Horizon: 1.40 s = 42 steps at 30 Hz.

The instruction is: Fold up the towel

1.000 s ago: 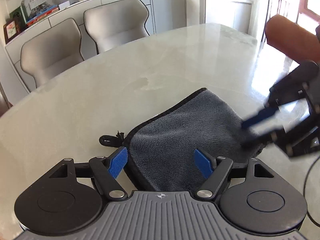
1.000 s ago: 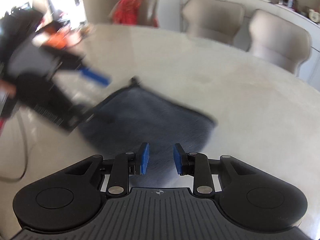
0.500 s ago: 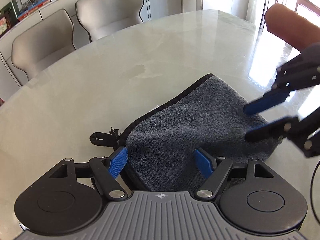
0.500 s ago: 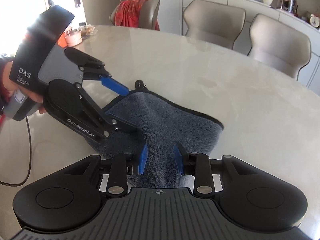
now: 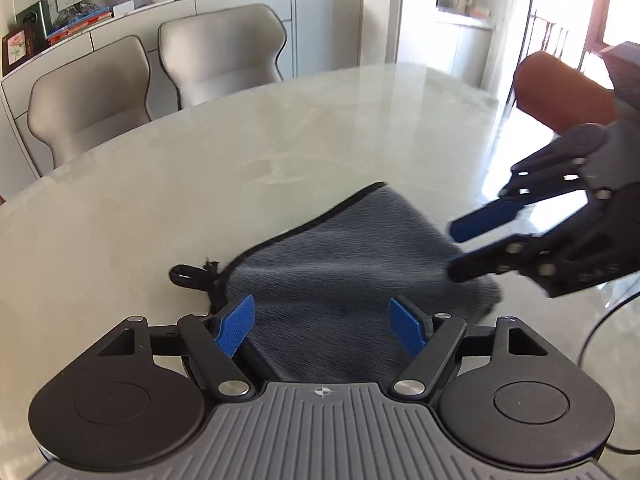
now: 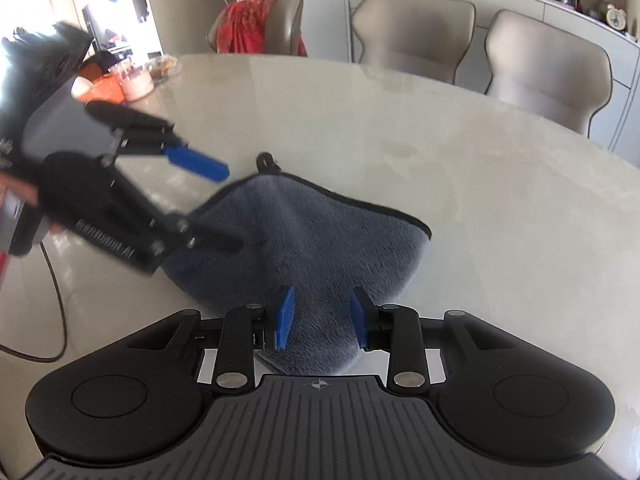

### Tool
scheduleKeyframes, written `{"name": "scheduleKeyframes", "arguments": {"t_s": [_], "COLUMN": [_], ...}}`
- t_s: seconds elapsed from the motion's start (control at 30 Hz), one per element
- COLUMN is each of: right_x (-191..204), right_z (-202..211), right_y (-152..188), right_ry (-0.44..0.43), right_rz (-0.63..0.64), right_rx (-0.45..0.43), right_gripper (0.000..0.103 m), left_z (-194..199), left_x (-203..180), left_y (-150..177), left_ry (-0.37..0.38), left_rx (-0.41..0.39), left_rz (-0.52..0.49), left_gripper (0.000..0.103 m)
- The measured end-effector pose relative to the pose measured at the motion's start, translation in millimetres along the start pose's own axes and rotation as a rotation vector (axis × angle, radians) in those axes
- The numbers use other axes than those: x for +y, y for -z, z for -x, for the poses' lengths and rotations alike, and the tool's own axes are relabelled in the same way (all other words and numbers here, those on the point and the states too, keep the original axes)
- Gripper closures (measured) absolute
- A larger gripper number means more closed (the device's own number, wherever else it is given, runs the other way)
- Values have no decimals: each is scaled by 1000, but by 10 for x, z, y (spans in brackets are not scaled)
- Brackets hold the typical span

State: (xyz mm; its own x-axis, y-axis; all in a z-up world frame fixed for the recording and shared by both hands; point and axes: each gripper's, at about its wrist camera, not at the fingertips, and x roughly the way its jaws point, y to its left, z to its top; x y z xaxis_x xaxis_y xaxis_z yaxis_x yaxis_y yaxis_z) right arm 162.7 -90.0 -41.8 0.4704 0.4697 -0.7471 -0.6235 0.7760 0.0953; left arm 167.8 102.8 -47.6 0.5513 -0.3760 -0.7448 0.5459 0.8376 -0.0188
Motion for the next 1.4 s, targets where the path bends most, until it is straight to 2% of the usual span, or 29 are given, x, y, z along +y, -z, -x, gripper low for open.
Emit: {"name": "scheduleKeyframes", "arguments": {"t_s": [0.03, 0.1, 0.13, 0.2, 0.4, 0.57, 0.7, 0.73, 0.83, 1.0, 1.27, 1.33, 1.4], "right_x": [4, 2, 5, 26, -17, -145, -229, -250, -308, -277, 78, 148, 205], "right_z": [-15, -146, -203, -144, -35, -59, -249, -313, -449, -247, 74, 143, 223], "right_y": [-15, 2, 29, 100, 75, -51, -199, -212, -190, -121, 50, 108, 152], "right_ry": [-6, -4, 4, 9, 15, 13, -11, -8, 39, 102, 255, 289, 322], "right_rz": [5, 15, 26, 61, 73, 52, 88, 96, 110, 42, -111, -139, -165], "right_rx": [3, 69, 96, 86, 108, 45, 23, 42, 118, 94, 107, 110, 106], "right_gripper": [68, 67, 67, 66, 63, 61, 61, 61, 59, 58, 32, 17, 11], "left_z": [-12, -41, -79, -178, -91, 16, -75, -94, -86, -32, 167, 221, 288], "left_x": [-25, -73, -84, -94, -98, -71, -98, -104, -132, -164, -288, -312, -360], "left_y": [40, 118, 154, 246, 273, 196, 235, 260, 299, 287, 312, 339, 372], "left_ry": [12, 33, 24, -11, -29, 15, 1, -10, -22, -70, -164, -181, -209], "left_rx": [12, 40, 66, 131, 135, 70, 122, 135, 143, 113, 104, 107, 106], "left_rz": [2, 5, 1, -18, -65, -25, -43, -50, -62, 0, 208, 240, 248], "left_gripper": [25, 25, 25, 27, 28, 27, 28, 28, 28, 27, 24, 24, 24]}}
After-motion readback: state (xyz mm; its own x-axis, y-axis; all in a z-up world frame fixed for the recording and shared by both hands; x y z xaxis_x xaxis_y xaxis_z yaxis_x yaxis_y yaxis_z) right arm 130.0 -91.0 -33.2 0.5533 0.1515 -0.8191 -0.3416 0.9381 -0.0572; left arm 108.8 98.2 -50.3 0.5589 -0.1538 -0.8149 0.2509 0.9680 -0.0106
